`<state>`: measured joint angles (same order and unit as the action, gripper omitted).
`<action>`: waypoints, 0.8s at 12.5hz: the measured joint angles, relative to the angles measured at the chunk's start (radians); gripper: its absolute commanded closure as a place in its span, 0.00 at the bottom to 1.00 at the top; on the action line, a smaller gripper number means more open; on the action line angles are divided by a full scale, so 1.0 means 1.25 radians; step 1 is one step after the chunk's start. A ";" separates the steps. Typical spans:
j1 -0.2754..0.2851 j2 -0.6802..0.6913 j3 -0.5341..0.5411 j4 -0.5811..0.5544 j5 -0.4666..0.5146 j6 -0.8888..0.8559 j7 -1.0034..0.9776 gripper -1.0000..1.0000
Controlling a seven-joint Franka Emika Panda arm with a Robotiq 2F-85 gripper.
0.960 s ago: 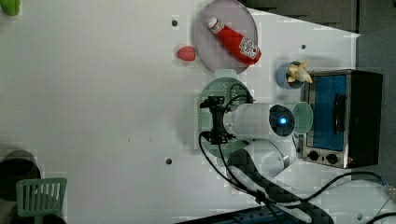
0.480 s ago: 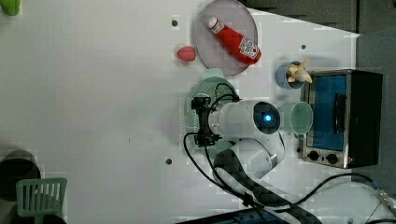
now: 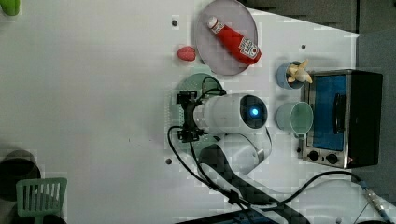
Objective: Drag strainer right to left.
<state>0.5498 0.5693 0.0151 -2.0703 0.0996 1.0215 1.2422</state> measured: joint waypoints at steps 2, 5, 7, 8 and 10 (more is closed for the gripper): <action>0.016 0.022 0.009 0.034 0.008 -0.006 0.005 0.00; 0.035 0.025 0.017 0.042 0.026 -0.025 0.015 0.00; 0.044 0.036 0.013 0.070 0.026 -0.020 0.022 0.00; 0.045 0.041 0.015 0.082 0.017 -0.016 0.039 0.00; 0.057 0.066 0.018 0.123 -0.005 -0.021 0.067 0.00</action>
<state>0.6211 0.6514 0.0371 -1.9170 0.0933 0.9956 1.3262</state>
